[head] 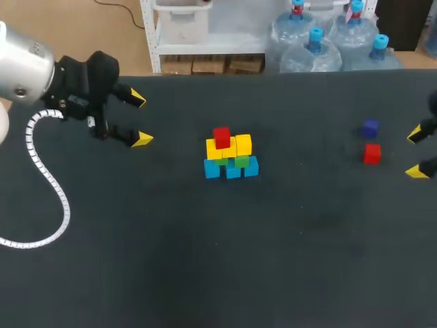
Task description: Place the blue cubes, place green cubes on the blue cubes, place the yellow cubes on the green cubes, then place the red cubes on the yellow cubes, and place purple cube on the red cubes.
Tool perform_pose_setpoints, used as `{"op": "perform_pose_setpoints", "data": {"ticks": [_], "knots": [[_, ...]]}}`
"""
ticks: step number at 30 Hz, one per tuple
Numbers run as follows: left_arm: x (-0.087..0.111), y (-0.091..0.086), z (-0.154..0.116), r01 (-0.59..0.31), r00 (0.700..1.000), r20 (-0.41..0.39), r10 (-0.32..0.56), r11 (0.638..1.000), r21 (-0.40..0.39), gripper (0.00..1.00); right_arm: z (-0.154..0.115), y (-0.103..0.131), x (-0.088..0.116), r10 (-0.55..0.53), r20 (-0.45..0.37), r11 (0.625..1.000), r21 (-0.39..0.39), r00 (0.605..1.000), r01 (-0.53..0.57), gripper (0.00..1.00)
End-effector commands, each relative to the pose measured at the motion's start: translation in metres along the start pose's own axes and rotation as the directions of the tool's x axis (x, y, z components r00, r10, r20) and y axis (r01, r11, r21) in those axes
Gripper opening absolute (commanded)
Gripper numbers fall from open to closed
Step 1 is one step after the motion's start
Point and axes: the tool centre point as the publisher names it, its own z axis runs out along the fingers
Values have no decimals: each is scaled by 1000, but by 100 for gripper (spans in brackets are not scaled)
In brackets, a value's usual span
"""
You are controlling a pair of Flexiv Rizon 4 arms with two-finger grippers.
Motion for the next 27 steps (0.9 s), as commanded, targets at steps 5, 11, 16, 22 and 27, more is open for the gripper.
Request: {"op": "perform_pose_setpoints", "data": {"ticks": [5, 11, 16, 22, 27], "knots": [[2, -1, 0, -3, 1000, 7, 3, 1000, -2, 100, 23, -3, 3, 0, -16, 996, -93, 1000, -2, 100], [2, -1, 0, -3, 1000, 7, 3, 1000, -2, 100, 36, 1, -8, -78, -53, 990, -122, 996, 71, 100], [2, -1, 0, -3, 1000, 7, 3, 1000, -2, 100, 41, 0, -22, -136, -123, 986, -109, 983, 123, 100], [2, -1, 0, -3, 1000, 7, 3, 1000, -2, 100, 45, -10, -29, -154, -170, 985, -109, 973, 137, 100], [2, -1, 0, -3, 1000, 7, 3, 1000, -2, 100, 46, -19, -30, -160, -234, 985, -105, 959, 139, 100]]}}
